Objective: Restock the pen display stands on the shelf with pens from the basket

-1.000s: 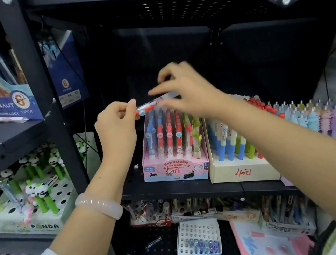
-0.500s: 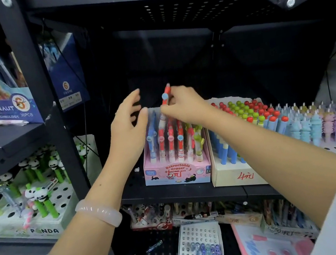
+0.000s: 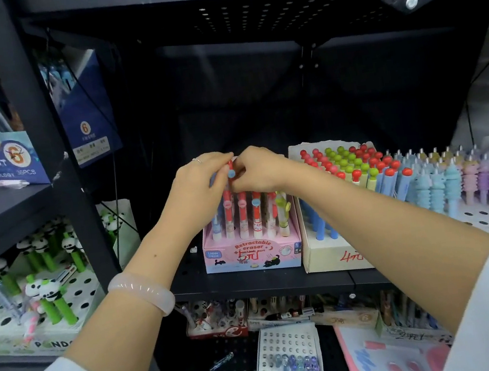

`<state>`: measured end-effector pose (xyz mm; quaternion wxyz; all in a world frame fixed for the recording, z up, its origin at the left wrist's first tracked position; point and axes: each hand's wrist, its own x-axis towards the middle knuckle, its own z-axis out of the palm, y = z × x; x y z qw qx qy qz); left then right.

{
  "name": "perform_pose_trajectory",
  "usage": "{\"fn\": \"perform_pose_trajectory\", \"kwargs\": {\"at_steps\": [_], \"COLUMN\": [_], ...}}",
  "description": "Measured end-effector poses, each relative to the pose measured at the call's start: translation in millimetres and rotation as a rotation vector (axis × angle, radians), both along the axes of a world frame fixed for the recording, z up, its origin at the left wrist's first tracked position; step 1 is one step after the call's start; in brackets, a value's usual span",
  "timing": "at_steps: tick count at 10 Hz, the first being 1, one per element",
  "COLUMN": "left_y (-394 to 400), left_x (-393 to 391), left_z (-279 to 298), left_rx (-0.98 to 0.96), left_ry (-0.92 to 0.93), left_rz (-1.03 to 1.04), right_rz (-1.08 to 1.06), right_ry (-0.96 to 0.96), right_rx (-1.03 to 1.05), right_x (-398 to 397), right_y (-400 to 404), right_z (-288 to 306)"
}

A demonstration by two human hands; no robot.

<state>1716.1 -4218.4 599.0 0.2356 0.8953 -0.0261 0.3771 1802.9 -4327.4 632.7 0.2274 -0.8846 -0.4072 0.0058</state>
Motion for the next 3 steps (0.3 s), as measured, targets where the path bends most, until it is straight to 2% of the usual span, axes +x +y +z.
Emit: {"fn": "perform_pose_trajectory", "kwargs": {"at_steps": [1,2,3], "left_y": [0.7,3.4,5.8], "left_x": [0.7,1.4,1.4], "left_z": [-2.3,-9.4,-17.0], "left_rx": [0.032,0.101,0.130], "left_ry": [0.009,0.083,0.079], "left_rz": [0.027,0.102,0.130], "right_rz": [0.010,0.036,0.052], "right_ry": [-0.044,0.019,-0.043], "right_rx": [-0.112,-0.060,0.430], "right_x": [-1.8,-11.9,-37.7], "right_y": [-0.9,-10.4,-39.5], "right_z": [2.2,17.2,32.1]}}
